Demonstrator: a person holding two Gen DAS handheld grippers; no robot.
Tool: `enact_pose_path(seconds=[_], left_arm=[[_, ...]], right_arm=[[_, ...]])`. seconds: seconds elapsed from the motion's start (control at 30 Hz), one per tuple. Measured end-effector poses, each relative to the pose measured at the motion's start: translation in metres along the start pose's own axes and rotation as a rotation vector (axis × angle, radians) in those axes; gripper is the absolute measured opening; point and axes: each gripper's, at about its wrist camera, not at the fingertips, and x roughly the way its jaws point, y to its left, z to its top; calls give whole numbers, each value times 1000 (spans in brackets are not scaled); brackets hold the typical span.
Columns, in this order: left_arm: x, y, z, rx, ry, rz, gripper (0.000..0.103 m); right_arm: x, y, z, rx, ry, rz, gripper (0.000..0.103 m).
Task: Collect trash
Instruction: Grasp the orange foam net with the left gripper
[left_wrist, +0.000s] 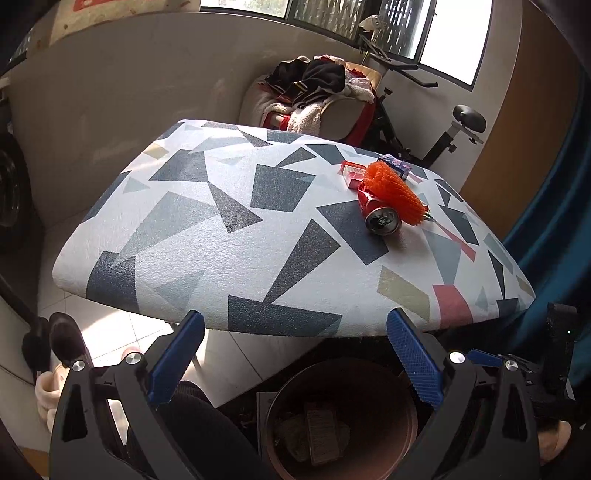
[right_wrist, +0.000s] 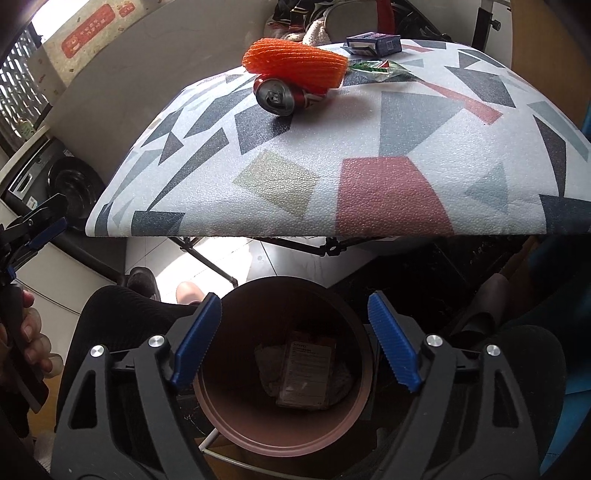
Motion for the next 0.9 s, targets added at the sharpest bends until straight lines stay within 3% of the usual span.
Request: enact_pose_path(seconds=[0.17, 0.63, 0.8, 0.9], left_arm=[[0, 0, 0, 0, 1, 0, 97], [12, -1, 5, 2, 13, -3, 97], [25, -6, 29, 12, -1, -44, 97], [39, -14, 49, -2, -1, -108, 97]], right_arm=[[2, -2, 1, 10, 7, -12, 95], [-5, -4, 18, -55, -63, -64, 97], [-5, -15, 45, -68, -106, -110, 97], [-5, -22, 65, -77, -131, -138, 97]])
